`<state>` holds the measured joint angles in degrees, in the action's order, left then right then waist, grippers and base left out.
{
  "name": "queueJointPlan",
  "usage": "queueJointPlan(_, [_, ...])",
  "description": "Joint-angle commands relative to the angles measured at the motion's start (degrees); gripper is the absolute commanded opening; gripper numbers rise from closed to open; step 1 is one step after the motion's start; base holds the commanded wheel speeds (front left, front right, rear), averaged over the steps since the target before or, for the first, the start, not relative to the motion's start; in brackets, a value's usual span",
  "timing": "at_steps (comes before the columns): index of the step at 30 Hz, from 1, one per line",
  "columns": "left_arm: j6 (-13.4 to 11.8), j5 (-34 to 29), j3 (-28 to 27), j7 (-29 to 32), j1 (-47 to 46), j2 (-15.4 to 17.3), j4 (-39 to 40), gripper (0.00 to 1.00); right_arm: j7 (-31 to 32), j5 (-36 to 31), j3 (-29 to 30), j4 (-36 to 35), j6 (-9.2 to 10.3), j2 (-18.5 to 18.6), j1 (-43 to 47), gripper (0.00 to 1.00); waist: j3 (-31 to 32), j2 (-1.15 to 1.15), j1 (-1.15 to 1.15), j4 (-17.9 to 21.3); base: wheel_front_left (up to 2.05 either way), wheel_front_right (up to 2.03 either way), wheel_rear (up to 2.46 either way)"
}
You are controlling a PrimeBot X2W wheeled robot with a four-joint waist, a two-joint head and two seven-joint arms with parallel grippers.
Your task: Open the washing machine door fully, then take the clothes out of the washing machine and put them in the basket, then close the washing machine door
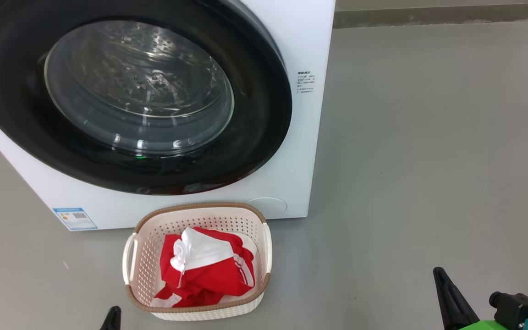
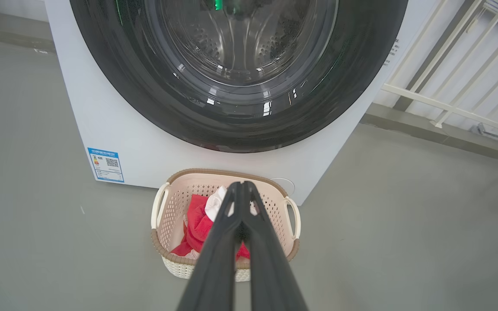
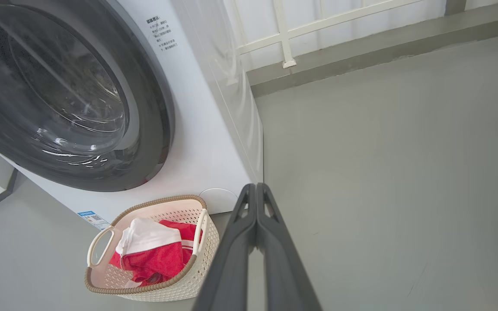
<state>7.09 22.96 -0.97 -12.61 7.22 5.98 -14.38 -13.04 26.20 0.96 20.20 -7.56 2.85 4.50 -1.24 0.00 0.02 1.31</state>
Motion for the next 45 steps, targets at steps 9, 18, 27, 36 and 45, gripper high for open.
queueJointPlan(9, [0.1, 6.7, -1.0, 1.8, -2.1, 0.2, 1.0, 0.00, 1.8, 6.8, 0.7, -1.9, 0.01, 0.4, -2.2, 0.00, 0.0, 0.00, -0.01, -0.1, 0.00, 0.00, 0.00])
queueJointPlan(18, [0.1, 11.4, -1.4, 3.1, -3.0, -0.1, 0.9, 0.00, 3.1, 11.3, 1.1, -2.3, 0.02, 0.4, -2.9, 0.00, 0.1, 0.00, -0.01, -0.2, 0.00, 0.00, 0.00])
queueJointPlan(27, [0.1, 16.8, -1.8, 4.6, -3.9, -0.3, 0.9, 0.00, 4.6, 16.4, 1.5, -2.6, 0.02, 0.4, -3.6, 0.00, 0.2, 0.00, -0.01, -0.3, 0.00, 0.00, 0.00])
queueJointPlan(36, [0.2, 22.7, -2.2, 6.2, -5.0, -0.6, 0.8, 0.00, 6.3, 22.0, 1.9, -3.0, 0.03, 0.4, -4.4, 0.00, 0.3, 0.00, -0.01, -0.4, 0.00, 0.00, 0.00])
queueJointPlan(45, [0.2, 28.1, -2.6, 7.7, -6.0, -0.9, 0.8, 0.00, 7.8, 27.1, 2.3, -3.4, 0.03, 0.3, -5.1, 0.00, 0.4, 0.00, -0.01, -0.5, 0.00, 0.00, 0.00])
